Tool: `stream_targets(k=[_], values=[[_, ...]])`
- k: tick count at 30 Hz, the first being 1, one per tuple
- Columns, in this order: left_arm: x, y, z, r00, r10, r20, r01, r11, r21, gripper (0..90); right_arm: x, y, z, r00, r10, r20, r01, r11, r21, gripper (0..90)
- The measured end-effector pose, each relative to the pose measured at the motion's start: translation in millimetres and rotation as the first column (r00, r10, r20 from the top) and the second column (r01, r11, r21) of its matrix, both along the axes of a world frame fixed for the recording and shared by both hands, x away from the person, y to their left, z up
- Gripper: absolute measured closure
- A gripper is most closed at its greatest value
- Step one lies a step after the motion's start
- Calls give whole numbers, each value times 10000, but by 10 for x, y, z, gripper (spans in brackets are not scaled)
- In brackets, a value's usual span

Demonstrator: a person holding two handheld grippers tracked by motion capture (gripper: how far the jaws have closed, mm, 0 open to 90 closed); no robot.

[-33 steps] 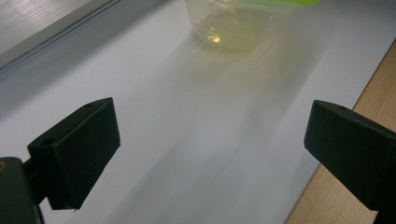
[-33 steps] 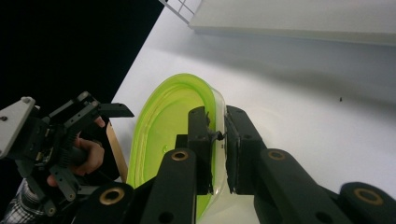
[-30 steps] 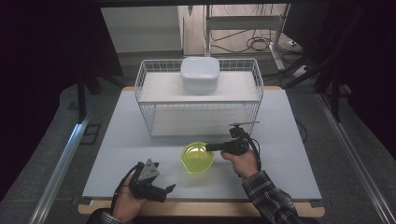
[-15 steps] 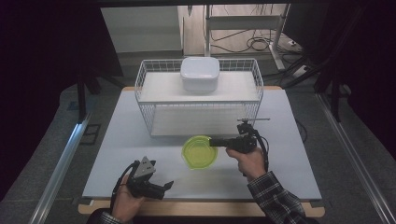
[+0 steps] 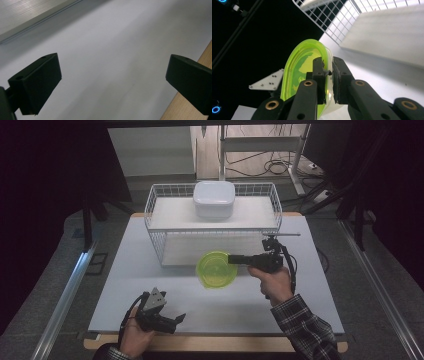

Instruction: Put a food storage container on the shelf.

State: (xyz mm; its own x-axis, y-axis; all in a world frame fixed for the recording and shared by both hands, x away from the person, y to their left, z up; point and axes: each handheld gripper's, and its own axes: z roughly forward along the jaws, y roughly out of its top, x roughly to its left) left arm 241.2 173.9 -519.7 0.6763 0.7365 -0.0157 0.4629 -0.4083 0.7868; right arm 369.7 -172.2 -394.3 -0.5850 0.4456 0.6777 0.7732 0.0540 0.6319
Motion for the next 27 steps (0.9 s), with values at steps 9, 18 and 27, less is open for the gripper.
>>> stream_targets(k=[9, 18, 27], values=[[4, 8, 0, 10000, 90, 25, -90, 9999, -66, 0, 89, -10, 327, 9992, -185, 366, 183, 9998, 55, 820], [14, 38, 6, 9997, 256, 7, -256, 9991, -326, 0, 237, -56, 567, 9976, -554, 423, 537, 9978, 386, 820], [15, 34, 3, 9997, 224, -21, -224, 9991, -357, 0, 372, -18, 820, 9937, -878, 700, 837, 9947, 599, 820]])
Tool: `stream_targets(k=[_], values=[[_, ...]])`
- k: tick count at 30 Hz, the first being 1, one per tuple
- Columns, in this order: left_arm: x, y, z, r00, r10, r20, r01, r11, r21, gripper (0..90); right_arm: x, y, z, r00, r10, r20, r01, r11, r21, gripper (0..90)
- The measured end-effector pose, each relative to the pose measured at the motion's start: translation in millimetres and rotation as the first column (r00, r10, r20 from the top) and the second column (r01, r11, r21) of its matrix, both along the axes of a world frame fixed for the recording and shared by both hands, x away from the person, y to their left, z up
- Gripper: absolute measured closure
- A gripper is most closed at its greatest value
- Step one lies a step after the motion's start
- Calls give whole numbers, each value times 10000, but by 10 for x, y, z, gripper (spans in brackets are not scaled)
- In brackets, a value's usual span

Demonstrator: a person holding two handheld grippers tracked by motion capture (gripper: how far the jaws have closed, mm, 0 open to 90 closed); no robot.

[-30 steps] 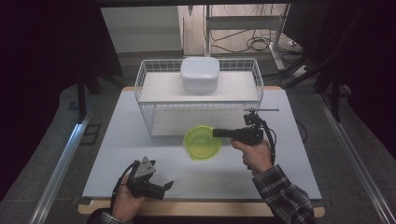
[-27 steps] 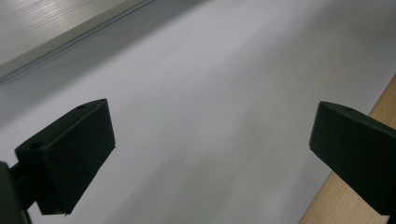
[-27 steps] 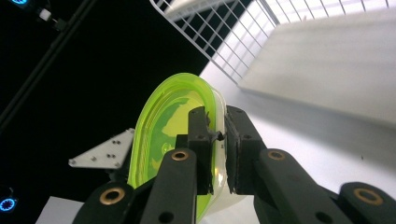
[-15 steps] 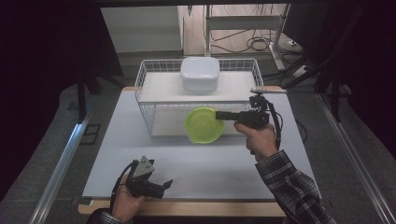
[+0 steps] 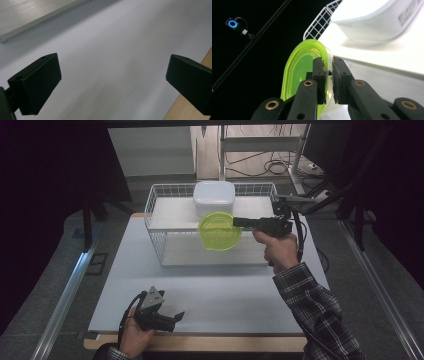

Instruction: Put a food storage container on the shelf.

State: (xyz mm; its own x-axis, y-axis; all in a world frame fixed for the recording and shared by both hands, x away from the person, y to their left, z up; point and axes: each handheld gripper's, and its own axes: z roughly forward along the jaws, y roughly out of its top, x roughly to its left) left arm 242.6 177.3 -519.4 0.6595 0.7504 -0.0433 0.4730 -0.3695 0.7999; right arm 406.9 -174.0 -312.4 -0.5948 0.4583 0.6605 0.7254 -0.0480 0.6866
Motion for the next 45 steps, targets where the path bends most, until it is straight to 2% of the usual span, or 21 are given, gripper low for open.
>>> stream_targets(k=[15, 22, 26, 32, 45], values=[[-1, -2, 1, 10000, -47, -30, 47, 10000, -59, 0, 228, 42, 320, 9974, -674, 243, 670, 9976, 186, 821], [-1, -1, 1, 9999, -102, -50, 102, 9999, -89, 0, 344, 123, 502, 9930, -1081, 475, 1072, 9940, 203, 820], [-3, -3, 2, 9999, -144, -45, 144, 9998, -103, 0, 423, 191, 598, 9881, -1399, 639, 1394, 9902, 117, 820], [0, -11, -4, 9997, -252, -65, 252, 9996, -101, 0, 555, 288, 664, 9798, -1871, 703, 1869, 9823, 93, 820], [3, -26, -11, 9990, -435, -136, 433, 9990, -127, 0, 798, 396, 619, 9553, -2875, 693, 2896, 9569, -215, 819]])
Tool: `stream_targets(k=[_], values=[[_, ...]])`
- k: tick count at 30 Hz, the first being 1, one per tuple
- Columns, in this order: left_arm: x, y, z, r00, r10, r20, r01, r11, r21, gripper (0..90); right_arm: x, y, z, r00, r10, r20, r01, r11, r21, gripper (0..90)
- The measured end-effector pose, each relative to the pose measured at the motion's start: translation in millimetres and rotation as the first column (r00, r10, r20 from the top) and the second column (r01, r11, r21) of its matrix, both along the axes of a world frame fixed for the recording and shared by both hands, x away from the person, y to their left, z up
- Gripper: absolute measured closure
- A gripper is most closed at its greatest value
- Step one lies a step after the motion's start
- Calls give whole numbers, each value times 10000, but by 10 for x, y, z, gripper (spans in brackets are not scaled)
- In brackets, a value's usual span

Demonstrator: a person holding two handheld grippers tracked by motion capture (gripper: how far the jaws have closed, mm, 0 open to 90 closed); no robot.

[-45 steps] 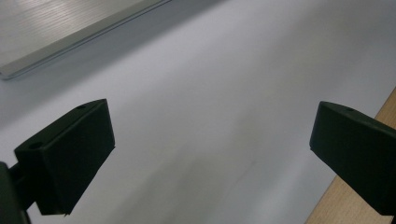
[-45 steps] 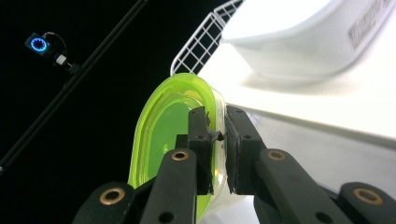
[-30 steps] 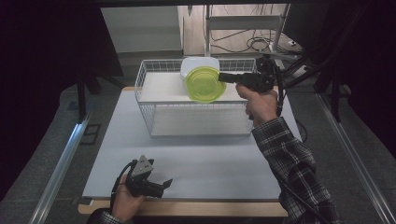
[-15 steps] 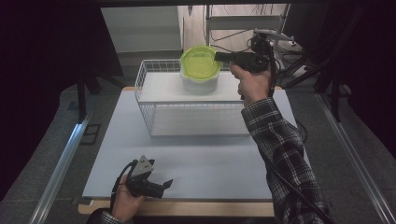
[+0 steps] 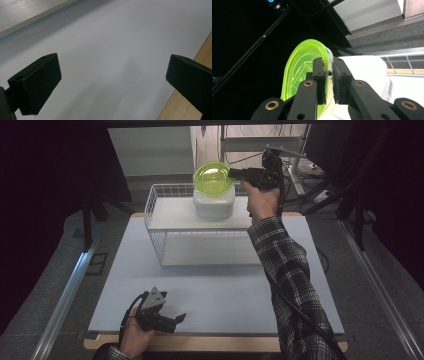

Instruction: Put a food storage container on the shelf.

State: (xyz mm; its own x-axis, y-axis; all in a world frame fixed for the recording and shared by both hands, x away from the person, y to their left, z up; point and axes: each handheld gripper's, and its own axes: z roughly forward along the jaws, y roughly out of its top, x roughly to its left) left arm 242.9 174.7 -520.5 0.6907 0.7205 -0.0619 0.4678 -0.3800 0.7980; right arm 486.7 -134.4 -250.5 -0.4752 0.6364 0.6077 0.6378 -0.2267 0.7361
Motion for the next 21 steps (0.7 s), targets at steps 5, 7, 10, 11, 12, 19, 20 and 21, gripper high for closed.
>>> stream_targets(k=[5, 7, 10, 11, 12, 19, 20, 21], values=[[-3, -6, -2, 10000, -73, -1, 73, 10000, 42, 0, 73, 37, -38, 9998, -133, -126, 134, 9999, 96, 819], [-5, -10, -3, 10000, -96, -7, 96, 9999, 62, 0, 103, 55, -57, 9996, -244, -170, 245, 9997, 51, 819], [-8, -14, -3, 9999, -122, 0, 122, 9999, 74, 0, 141, 70, -82, 9991, -346, -261, 349, 9993, 114, 817], [-8, -15, -4, 9999, -124, -3, 124, 9999, 78, 0, 151, 70, -88, 9990, -360, -279, 364, 9992, 148, 816], [-7, -15, -5, 9999, -133, -7, 133, 9999, 75, 0, 158, 71, -90, 9988, -368, -310, 373, 9992, 168, 812], [-10, -24, -7, 9998, -185, -13, 185, 9998, 113, 0, 183, 89, -95, 9967, -760, -301, 747, 9964, -407, 764], [-9, -25, -8, 9998, -189, -21, 189, 9997, 119, 0, 188, 87, -100, 9971, -724, -254, 711, 9963, -486, 755], [-8, -25, -9, 9998, -197, -33, 198, 9997, 123, 0, 189, 89, -99, 9968, -749, -269, 734, 9959, -530, 745]])
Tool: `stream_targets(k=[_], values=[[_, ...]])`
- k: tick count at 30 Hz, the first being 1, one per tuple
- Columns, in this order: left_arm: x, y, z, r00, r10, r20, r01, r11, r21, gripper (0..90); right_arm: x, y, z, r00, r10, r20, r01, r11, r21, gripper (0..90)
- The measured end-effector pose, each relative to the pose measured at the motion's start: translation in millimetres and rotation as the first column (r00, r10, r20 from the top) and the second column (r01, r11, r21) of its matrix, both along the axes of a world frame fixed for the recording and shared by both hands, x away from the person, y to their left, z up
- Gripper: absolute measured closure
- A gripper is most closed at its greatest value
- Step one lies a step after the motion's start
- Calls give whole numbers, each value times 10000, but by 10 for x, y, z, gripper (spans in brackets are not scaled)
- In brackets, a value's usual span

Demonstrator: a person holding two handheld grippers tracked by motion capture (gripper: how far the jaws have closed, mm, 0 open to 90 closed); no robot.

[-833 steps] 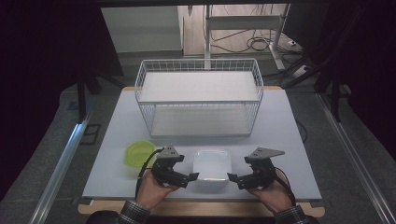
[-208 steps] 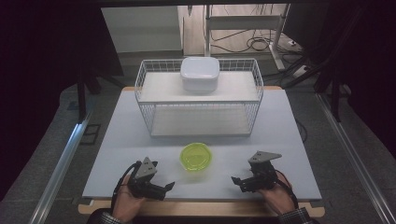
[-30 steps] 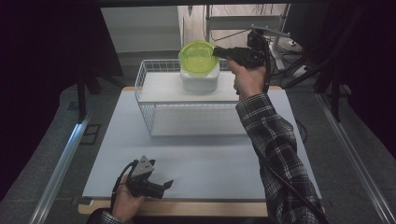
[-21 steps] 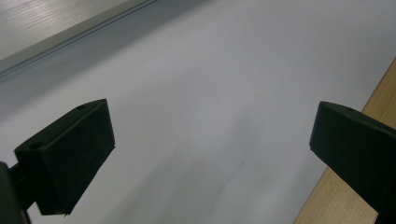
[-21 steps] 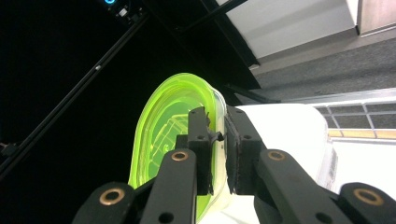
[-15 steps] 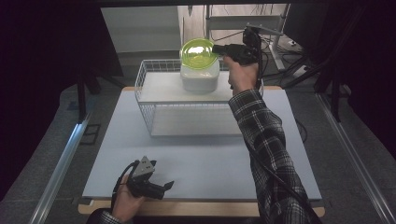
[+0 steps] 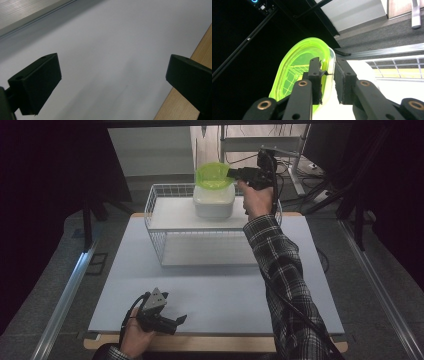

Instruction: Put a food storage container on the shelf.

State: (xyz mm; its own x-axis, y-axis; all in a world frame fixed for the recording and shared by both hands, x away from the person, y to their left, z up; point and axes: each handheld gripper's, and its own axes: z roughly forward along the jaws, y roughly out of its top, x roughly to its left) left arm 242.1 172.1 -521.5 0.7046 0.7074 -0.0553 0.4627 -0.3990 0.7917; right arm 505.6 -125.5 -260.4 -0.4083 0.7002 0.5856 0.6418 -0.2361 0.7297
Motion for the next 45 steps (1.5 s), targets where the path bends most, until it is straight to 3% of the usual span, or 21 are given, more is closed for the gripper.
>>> stream_targets(k=[9, 16, 22, 36, 45], values=[[0, -2, -1, 10000, -17, -9, 17, 10000, 29, 0, 13, 27, -10, 9998, -51, 179, 59, 9989, -459, 645], [0, -5, -1, 10000, -24, -2, 24, 10000, 38, 0, -7, 14, 23, 9981, 272, 550, -239, 9980, -588, 412], [-2, -12, -3, 10000, -26, -13, 26, 10000, 71, 0, -40, -1, 34, 9960, 495, 743, -430, 9953, -862, 297], [-1, -14, -7, 10000, -8, -31, 8, 9999, 121, 0, -190, -71, -32, 9826, 1516, 1071, -1344, 9790, -1530, 159], [-1, -16, -12, 10000, 2, -30, -2, 9999, 134, 0, -300, -136, -102, 9751, 1815, 1271, -1547, 9683, -1962, 118]])
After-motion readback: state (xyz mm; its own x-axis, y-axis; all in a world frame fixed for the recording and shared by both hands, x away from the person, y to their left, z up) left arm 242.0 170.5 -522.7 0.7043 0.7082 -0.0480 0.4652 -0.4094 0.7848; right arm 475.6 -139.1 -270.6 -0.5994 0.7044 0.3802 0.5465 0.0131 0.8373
